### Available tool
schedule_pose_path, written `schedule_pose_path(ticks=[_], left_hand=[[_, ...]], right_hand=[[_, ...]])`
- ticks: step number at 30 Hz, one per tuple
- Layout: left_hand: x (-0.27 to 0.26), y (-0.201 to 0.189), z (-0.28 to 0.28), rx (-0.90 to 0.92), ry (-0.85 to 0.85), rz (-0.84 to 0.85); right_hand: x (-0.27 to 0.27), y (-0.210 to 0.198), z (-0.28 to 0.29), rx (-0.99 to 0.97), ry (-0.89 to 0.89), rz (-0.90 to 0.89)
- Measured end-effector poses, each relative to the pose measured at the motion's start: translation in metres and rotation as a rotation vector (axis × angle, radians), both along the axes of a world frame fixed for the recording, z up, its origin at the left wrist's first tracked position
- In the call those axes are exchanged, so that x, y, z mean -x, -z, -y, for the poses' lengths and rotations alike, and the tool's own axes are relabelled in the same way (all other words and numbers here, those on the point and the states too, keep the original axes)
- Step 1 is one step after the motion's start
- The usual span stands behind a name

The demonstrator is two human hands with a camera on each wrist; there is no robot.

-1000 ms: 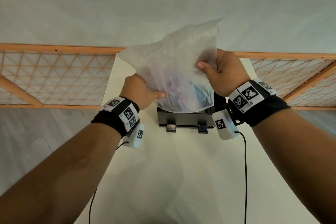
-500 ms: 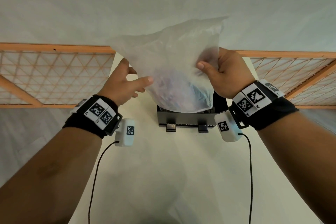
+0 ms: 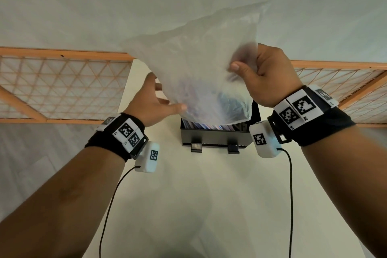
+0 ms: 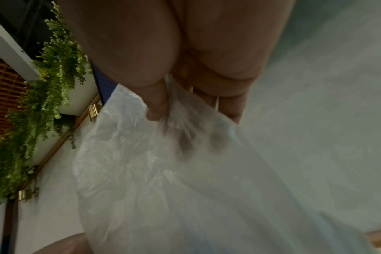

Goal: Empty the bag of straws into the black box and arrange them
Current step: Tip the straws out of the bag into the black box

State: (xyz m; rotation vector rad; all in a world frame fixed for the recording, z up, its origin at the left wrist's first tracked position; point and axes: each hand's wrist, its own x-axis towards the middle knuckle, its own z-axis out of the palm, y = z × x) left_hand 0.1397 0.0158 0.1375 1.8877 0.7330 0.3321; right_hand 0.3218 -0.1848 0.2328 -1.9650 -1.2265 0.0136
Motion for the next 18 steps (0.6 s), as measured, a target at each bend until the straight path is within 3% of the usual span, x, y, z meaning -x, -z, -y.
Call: schedule_pose_path(ticks=[4, 8, 13, 18], left_hand=[[-0.002, -0.015, -0.006, 0.206, 0.004, 0.233], [-0.009, -0.012, -0.003, 0.497, 0.032, 0.234], [-0.02, -0.013, 0.006, 0.519, 0.014, 0.35], [-0.018, -0.008, 0.008, 0.415, -0.032, 0.331]], right_hand=[[0.003, -0.009, -0.001, -0.069, -0.002, -0.055], [0.008, -0.014, -0.004, -0.093, -0.06, -0.164], [0.011, -0.025, -0.006, -0.171, -0.098, -0.173], [0.011, -0.035, -0.006, -0.21, -0.093, -0.135]])
